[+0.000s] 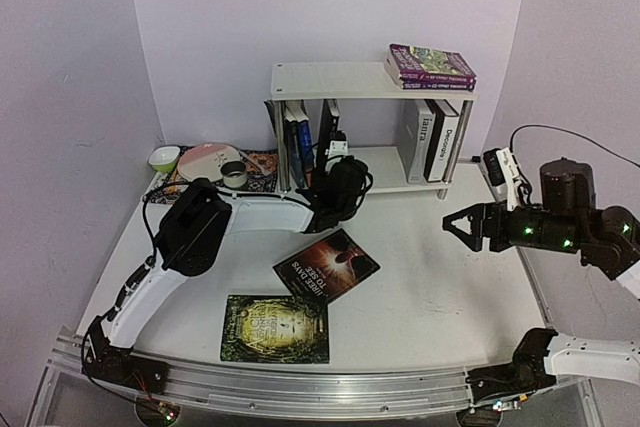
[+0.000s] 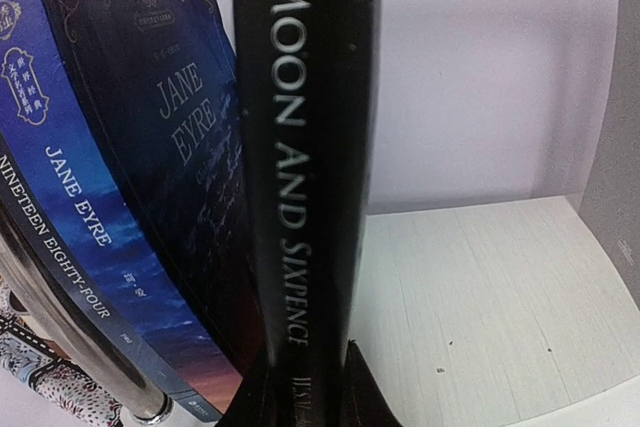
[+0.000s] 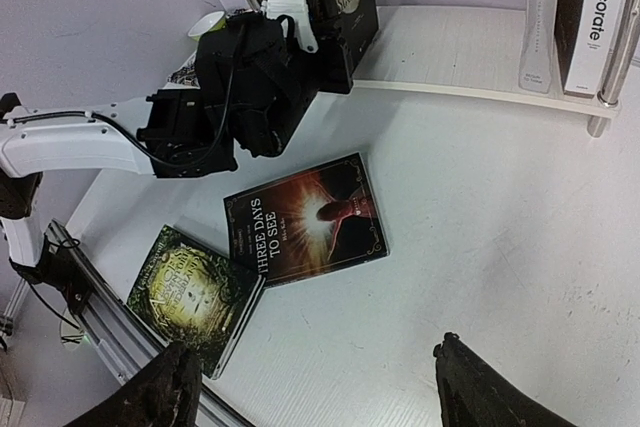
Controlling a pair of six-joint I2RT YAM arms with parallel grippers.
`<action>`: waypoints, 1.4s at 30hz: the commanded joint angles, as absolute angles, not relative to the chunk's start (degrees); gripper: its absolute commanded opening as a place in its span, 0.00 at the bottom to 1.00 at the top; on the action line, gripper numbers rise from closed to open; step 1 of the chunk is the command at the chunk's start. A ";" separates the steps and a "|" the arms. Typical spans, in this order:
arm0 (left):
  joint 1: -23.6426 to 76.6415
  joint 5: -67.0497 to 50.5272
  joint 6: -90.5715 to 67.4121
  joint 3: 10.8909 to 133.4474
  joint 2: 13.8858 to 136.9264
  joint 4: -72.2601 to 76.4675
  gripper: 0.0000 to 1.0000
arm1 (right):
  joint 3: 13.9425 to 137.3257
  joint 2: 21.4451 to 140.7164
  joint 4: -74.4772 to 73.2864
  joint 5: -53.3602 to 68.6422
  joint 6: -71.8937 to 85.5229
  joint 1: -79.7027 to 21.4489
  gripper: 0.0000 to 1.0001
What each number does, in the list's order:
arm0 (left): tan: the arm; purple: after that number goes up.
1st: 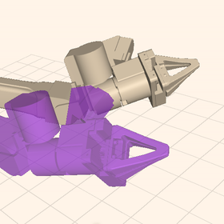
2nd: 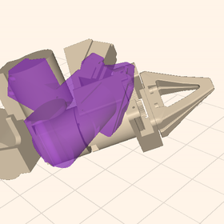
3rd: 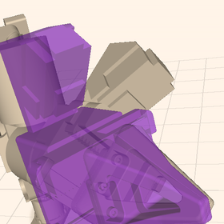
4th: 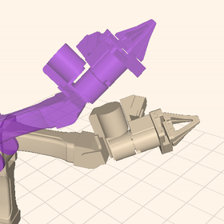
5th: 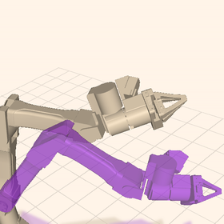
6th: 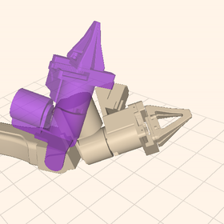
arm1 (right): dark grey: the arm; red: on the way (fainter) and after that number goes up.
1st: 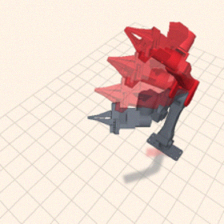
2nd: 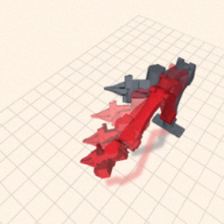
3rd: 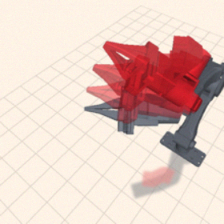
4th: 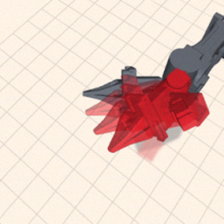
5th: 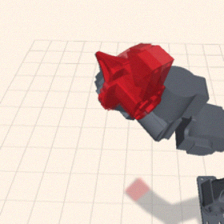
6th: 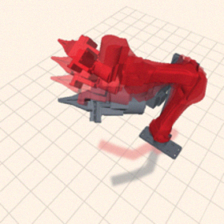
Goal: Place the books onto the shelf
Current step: Place the book on the shelf.
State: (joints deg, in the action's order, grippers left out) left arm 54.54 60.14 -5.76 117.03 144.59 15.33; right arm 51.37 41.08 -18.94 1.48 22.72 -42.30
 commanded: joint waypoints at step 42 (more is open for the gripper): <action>52.51 69.30 -5.82 115.58 141.82 22.32 0.13 | 52.65 40.44 -16.96 2.94 24.33 -42.39 0.81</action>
State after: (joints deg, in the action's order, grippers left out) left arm 53.60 64.27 -7.31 115.74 146.74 21.58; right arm 51.37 41.08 -18.79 2.35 23.90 -42.30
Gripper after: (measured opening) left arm 0.137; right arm 0.813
